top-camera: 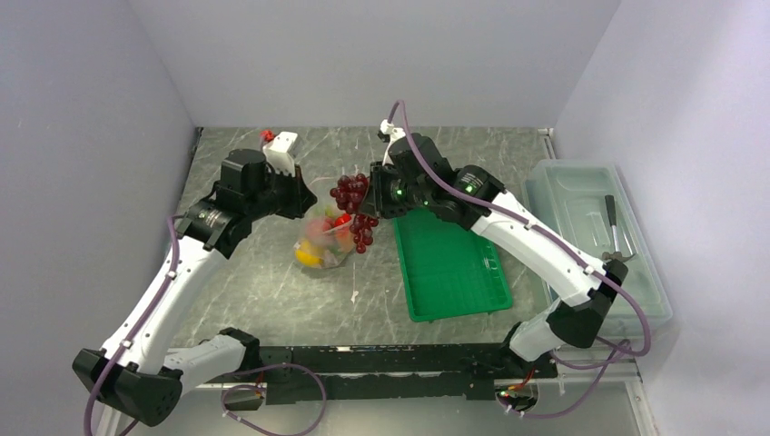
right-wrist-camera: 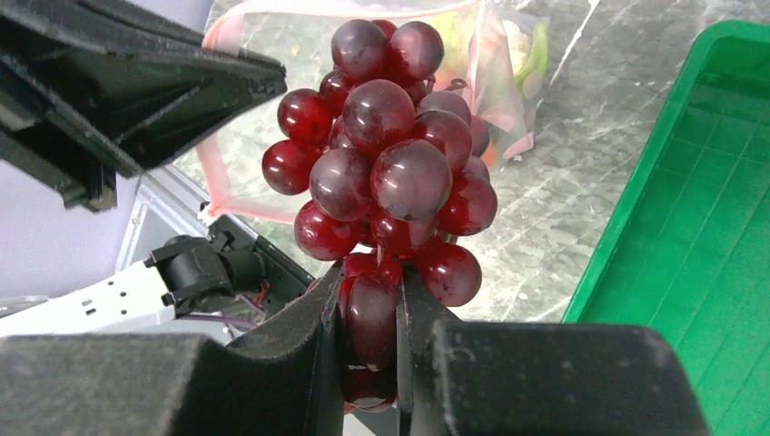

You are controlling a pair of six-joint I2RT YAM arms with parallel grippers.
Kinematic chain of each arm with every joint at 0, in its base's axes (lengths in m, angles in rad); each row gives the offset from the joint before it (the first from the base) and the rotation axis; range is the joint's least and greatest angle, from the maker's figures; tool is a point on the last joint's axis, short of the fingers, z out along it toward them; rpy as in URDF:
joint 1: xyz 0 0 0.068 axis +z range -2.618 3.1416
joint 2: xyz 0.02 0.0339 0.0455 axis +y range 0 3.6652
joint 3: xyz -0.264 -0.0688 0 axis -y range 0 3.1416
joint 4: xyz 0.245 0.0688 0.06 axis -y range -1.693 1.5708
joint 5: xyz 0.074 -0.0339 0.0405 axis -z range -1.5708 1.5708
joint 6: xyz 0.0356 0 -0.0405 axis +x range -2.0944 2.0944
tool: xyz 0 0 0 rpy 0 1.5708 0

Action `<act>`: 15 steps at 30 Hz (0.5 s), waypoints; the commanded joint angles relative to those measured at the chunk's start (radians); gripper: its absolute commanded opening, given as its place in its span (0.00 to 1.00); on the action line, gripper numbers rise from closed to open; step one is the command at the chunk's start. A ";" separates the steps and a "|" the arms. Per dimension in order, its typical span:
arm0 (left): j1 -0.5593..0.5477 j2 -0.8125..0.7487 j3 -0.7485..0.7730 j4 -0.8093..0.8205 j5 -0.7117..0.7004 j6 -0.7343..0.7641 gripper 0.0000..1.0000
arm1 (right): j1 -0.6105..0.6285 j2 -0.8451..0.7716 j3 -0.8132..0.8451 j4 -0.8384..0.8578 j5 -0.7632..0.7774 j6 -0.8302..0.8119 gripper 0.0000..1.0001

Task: Place the food in the zip-top bag and seal the zipper
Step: Place the fake fruit in the zipper food storage bag.

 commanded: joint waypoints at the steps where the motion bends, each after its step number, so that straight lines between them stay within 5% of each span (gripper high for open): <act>1: -0.047 -0.038 0.011 0.011 -0.066 0.019 0.00 | -0.001 0.029 0.105 -0.020 -0.006 0.043 0.00; 15: -0.141 -0.087 0.004 0.010 -0.145 0.011 0.00 | -0.035 0.120 0.138 0.002 -0.156 0.169 0.00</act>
